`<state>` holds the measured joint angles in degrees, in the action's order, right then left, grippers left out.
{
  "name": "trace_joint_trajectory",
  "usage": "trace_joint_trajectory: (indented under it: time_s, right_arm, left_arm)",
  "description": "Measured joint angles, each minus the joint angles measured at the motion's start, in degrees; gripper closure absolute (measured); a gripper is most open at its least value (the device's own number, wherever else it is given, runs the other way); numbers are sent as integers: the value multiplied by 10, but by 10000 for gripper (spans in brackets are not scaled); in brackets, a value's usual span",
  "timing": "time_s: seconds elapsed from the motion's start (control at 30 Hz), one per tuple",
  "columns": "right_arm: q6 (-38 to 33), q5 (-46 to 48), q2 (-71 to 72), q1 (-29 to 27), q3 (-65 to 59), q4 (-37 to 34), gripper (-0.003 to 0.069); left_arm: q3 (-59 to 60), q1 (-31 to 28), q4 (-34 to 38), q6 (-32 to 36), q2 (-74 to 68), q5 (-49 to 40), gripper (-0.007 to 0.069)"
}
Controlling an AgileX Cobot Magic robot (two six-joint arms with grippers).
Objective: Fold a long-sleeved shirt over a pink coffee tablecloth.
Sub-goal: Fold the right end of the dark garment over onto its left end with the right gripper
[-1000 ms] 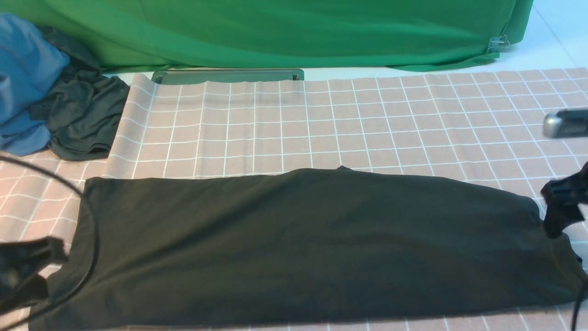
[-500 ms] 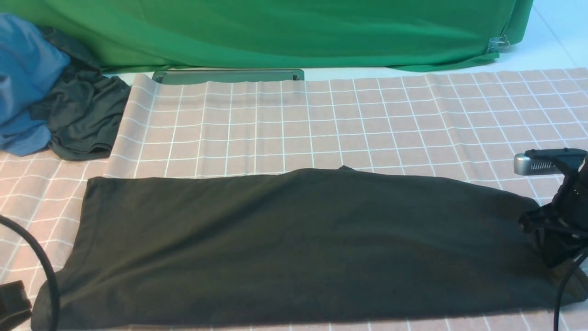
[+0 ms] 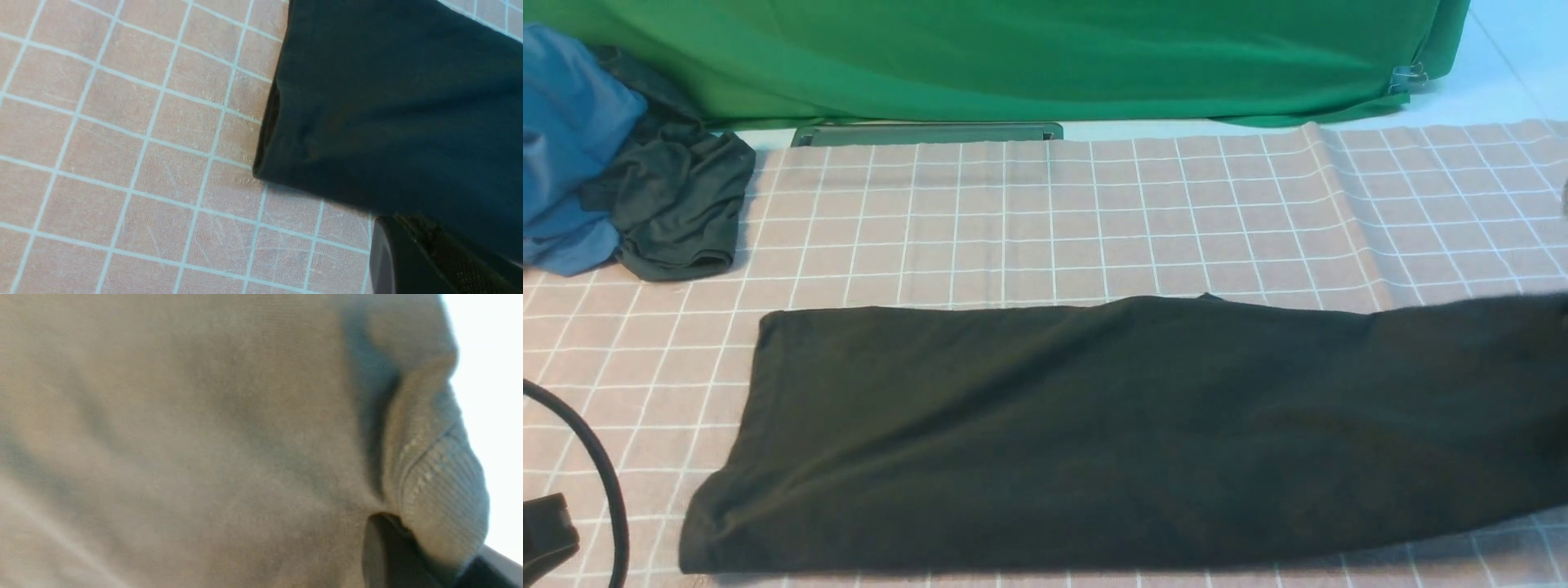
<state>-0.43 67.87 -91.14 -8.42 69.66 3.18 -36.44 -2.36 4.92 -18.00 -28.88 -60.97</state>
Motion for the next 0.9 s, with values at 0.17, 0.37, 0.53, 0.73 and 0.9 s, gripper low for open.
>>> trace_joint_trajectory:
  time_s: [0.17, 0.37, 0.53, 0.73, 0.9]
  right_arm:
    - [16, 14, 35, 58, 68, -47, 540]
    - [62, 17, 37, 208, 133, -113, 540]
    - [102, 11, 10, 328, 193, -124, 540]
    - [137, -16, -63, 436, 263, -141, 540]
    - [145, -42, -166, 518, 345, -160, 540]
  left_arm:
    - [3, 0, 0, 2, 0, 8, 612]
    - [3, 0, 20, 6, 0, 10, 612]
    - [3, 0, 45, 13, 0, 16, 612]
    - [3, 0, 66, 22, 0, 19, 612]
    - [3, 0, 75, 26, 0, 19, 612]
